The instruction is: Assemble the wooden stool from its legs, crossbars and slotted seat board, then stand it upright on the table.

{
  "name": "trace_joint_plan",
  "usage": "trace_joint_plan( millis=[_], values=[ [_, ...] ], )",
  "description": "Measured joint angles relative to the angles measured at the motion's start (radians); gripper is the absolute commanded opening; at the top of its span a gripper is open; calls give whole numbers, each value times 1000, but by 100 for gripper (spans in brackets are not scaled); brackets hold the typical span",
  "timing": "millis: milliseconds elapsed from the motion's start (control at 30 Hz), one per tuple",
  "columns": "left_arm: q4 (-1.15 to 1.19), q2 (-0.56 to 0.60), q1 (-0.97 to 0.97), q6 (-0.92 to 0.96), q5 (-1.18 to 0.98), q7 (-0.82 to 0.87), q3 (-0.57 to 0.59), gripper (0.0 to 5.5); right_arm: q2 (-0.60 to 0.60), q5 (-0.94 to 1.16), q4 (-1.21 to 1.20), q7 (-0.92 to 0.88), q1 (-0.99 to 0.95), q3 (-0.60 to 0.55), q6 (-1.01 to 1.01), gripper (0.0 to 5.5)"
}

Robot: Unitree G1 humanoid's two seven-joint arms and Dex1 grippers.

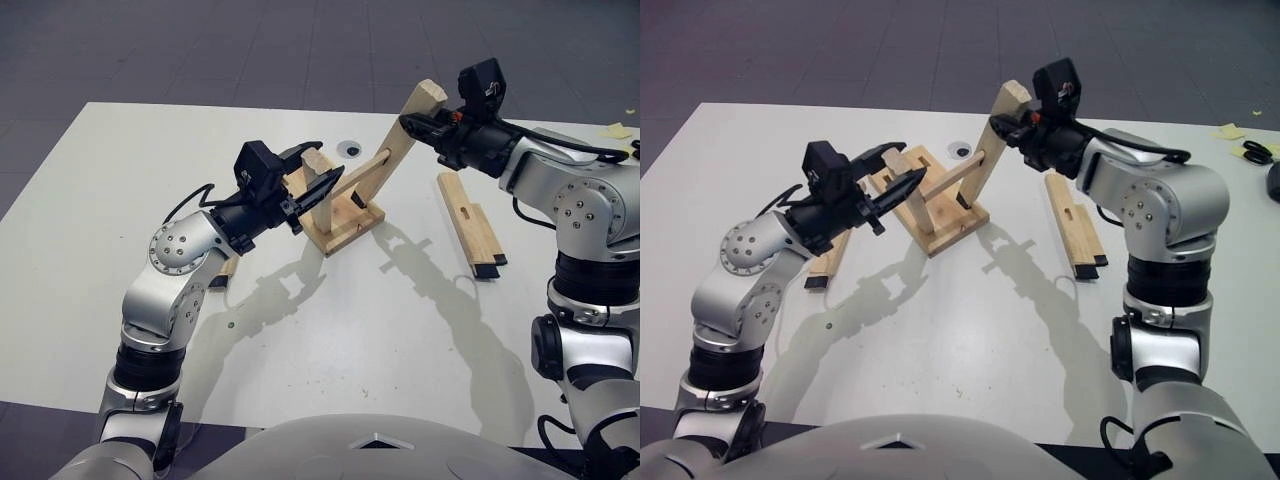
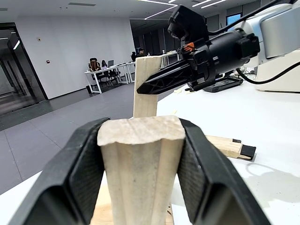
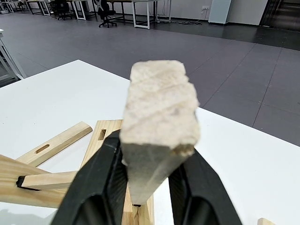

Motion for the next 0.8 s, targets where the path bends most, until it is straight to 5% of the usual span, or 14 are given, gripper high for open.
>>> trace_joint_plan(
  millis=[467,800],
  values=[
    [32,12,-18,1,2,9,1,204,35,-37,229,68,-187,31,103,105],
    [34,35,-31,4,-14,-14,2,204,51,-39,60,18,-111,-39,171,105]
  ],
)
